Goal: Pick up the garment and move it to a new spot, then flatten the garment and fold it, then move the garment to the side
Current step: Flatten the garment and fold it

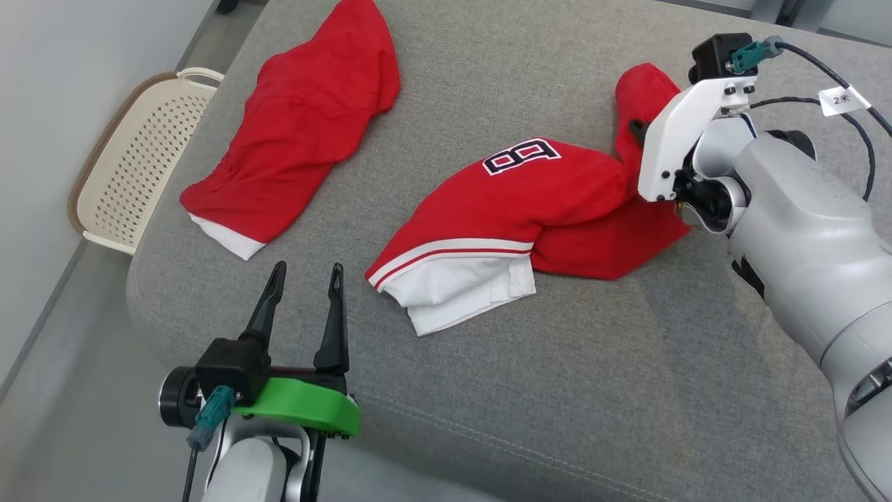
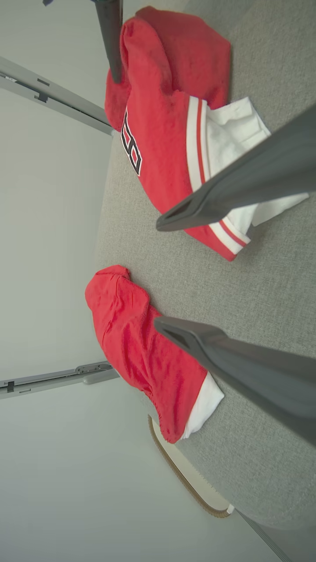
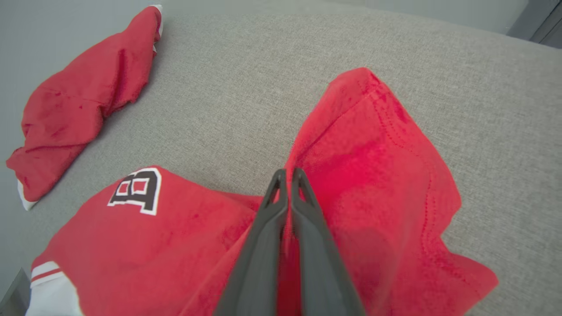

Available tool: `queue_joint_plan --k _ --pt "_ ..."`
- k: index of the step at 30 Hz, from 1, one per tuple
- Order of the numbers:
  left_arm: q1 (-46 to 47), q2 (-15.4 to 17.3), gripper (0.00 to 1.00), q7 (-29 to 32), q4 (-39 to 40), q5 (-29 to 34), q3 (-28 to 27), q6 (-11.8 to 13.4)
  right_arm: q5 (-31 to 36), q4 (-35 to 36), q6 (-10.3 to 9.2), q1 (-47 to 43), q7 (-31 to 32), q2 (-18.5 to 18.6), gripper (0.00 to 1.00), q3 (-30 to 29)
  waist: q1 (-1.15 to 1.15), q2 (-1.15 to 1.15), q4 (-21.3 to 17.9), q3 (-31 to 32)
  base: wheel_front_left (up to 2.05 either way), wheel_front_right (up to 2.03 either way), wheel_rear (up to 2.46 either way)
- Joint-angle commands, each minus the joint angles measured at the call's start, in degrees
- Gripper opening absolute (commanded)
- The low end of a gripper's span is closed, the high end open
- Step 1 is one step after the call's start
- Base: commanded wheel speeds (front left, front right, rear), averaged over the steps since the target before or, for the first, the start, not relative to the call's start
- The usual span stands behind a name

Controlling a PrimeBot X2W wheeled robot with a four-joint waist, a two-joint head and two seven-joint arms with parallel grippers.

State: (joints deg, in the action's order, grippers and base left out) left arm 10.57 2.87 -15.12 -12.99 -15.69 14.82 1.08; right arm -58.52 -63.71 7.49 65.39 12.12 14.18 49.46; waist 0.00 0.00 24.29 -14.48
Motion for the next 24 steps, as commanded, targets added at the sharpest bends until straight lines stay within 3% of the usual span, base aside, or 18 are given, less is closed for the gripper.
queue_joint_plan --k 1,7,14,24 --pt "-0.2 0.0 1.00 0.0 0.2 -0.4 -0.3 0.3 0.2 0.2 0.00 0.6 -0.7 0.2 0.00 0.3 0.00 0.00 -0.4 0.1 0.00 0.00 0.00" --pt "-0.4 0.0 1.00 0.0 0.0 0.0 -1.0 0.1 -0.9 4.1 0.00 -0.2 -10.0 1.3 0.00 0.9 0.00 0.00 -2.8 0.7 0.00 0.00 0.00" --pt "-1.0 0.1 1.00 0.0 -0.3 1.3 -2.2 -0.4 -4.3 12.2 -0.01 -5.1 -19.5 5.0 0.00 1.6 0.00 0.00 -6.7 2.3 0.00 0.00 0.00" --pt "-2.5 0.1 1.00 0.0 -1.0 3.5 -4.6 -1.5 -9.1 26.3 0.00 -17.2 -25.7 11.0 0.00 2.2 0.00 0.00 -13.0 5.0 0.00 0.00 0.00"
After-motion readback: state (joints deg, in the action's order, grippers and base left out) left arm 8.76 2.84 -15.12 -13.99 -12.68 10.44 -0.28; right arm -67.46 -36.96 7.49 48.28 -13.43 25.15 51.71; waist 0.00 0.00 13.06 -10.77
